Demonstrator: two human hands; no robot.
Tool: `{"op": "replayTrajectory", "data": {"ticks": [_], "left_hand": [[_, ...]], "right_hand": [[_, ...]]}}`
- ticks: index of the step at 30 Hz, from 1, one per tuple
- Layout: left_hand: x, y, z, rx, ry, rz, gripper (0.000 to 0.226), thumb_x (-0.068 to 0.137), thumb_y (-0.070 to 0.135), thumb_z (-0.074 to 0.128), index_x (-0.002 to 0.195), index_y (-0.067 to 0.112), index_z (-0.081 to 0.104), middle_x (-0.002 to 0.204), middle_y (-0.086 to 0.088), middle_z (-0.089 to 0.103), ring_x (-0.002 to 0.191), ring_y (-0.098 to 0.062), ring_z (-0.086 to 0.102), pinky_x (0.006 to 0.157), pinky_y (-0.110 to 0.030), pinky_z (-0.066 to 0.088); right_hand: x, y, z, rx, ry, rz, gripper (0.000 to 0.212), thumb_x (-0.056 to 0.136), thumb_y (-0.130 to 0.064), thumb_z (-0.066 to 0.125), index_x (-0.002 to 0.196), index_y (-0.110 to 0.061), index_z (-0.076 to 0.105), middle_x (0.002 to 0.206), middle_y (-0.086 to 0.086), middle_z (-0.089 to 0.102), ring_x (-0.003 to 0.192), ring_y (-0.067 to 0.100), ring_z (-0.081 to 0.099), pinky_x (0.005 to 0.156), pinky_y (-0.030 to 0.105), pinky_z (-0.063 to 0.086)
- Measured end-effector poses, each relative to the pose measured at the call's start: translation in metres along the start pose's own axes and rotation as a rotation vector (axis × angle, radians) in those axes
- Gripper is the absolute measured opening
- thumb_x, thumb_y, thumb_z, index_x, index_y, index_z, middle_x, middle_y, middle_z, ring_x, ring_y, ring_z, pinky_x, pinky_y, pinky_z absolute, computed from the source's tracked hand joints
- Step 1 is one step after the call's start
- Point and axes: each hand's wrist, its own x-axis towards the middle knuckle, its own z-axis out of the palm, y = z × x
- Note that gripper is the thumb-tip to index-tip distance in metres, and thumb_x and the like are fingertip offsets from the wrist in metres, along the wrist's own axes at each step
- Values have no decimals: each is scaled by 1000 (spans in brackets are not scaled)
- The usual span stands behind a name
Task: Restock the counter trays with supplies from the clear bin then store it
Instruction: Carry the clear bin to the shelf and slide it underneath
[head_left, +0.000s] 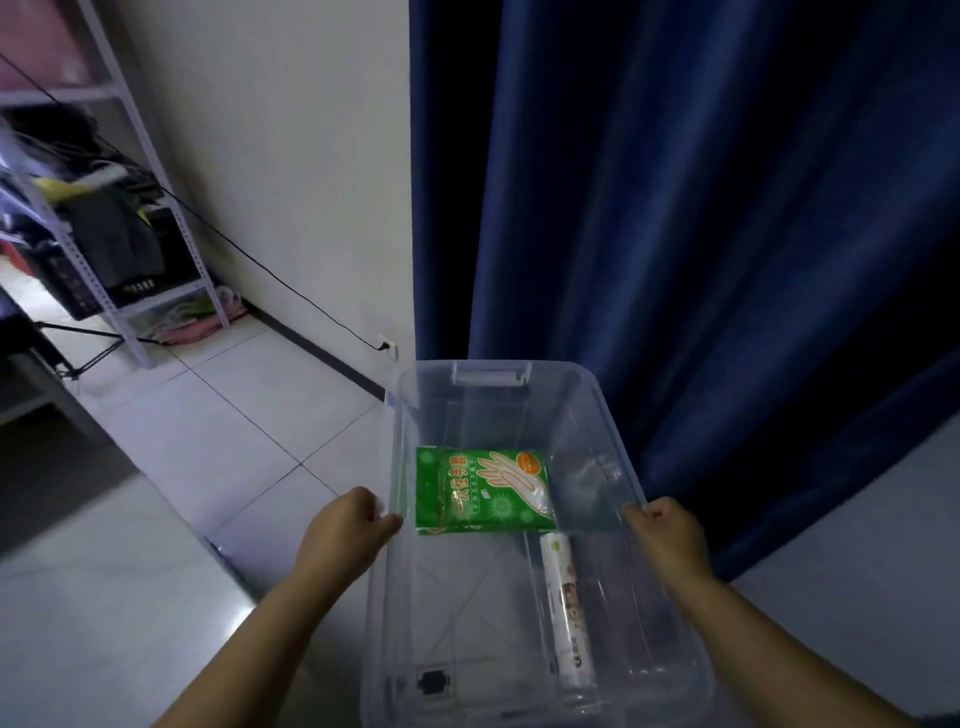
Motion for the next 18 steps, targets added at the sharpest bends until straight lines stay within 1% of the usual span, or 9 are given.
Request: {"op": "replayTrajectory", "data": {"ticks": [2, 4, 7, 9, 11, 13, 15, 18], "left_hand": [[24, 4, 1, 8, 14, -51, 25, 82, 34, 62, 87, 11, 59, 80, -8, 67, 75, -24, 62, 70, -36, 53], [48, 10, 1, 8, 39, -122, 25, 81, 34, 62, 88, 10, 59, 82, -9, 68, 78, -24, 63, 69, -34, 50], [77, 19, 0, 19, 85, -235, 25, 80, 34, 62, 85, 9, 59, 82, -8, 69, 81, -25, 62, 65, -30, 42], [93, 21, 0, -29, 115, -298, 25, 79, 33, 63, 83, 9, 58, 81, -9, 69, 80, -26, 62, 67, -31, 44], [106, 19, 0, -94, 135, -356, 22, 78, 31, 65, 79, 11, 55, 78, -9, 69, 78, -27, 64, 70, -32, 51], [114, 13, 0, -133, 155, -413, 21, 76, 29, 67, 71, 16, 51, 73, -9, 68, 74, -27, 65, 70, -35, 54], [122, 7, -4, -166, 169, -466, 25, 74, 28, 68, 64, 19, 46, 69, -8, 67, 72, -28, 65, 67, -35, 51], [143, -3, -12, -217, 206, -532, 25, 73, 25, 68, 63, 18, 47, 68, -8, 64, 72, -30, 66, 66, -34, 50]], "right_hand": [[34, -18, 12, 23, -33, -24, 22, 85, -21, 63, 69, -9, 53, 65, 8, 57, 57, 21, 51, 54, 28, 38], [69, -38, 23, 44, -87, -45, 23, 85, -19, 63, 67, -12, 51, 65, 9, 56, 56, 19, 49, 53, 27, 37], [119, -67, 37, 25, -170, -87, 20, 85, -16, 64, 70, -6, 54, 63, 6, 55, 55, 17, 48, 49, 24, 35], [151, -89, 49, 16, -207, -128, 21, 84, -15, 65, 70, -4, 54, 59, 5, 52, 56, 20, 47, 51, 26, 35], [179, -109, 64, -3, -245, -162, 24, 83, -15, 66, 66, -6, 51, 57, 5, 51, 55, 20, 46, 51, 26, 35], [197, -125, 82, -24, -297, -183, 25, 83, -17, 66, 65, -8, 50, 58, 5, 51, 54, 19, 45, 50, 26, 35], [212, -141, 101, -31, -353, -195, 24, 84, -19, 65, 66, -10, 50, 61, 6, 53, 55, 19, 47, 51, 27, 37], [230, -167, 132, -30, -411, -211, 26, 84, -16, 65, 65, -11, 48, 61, 6, 52, 55, 19, 45, 50, 26, 35]]}}
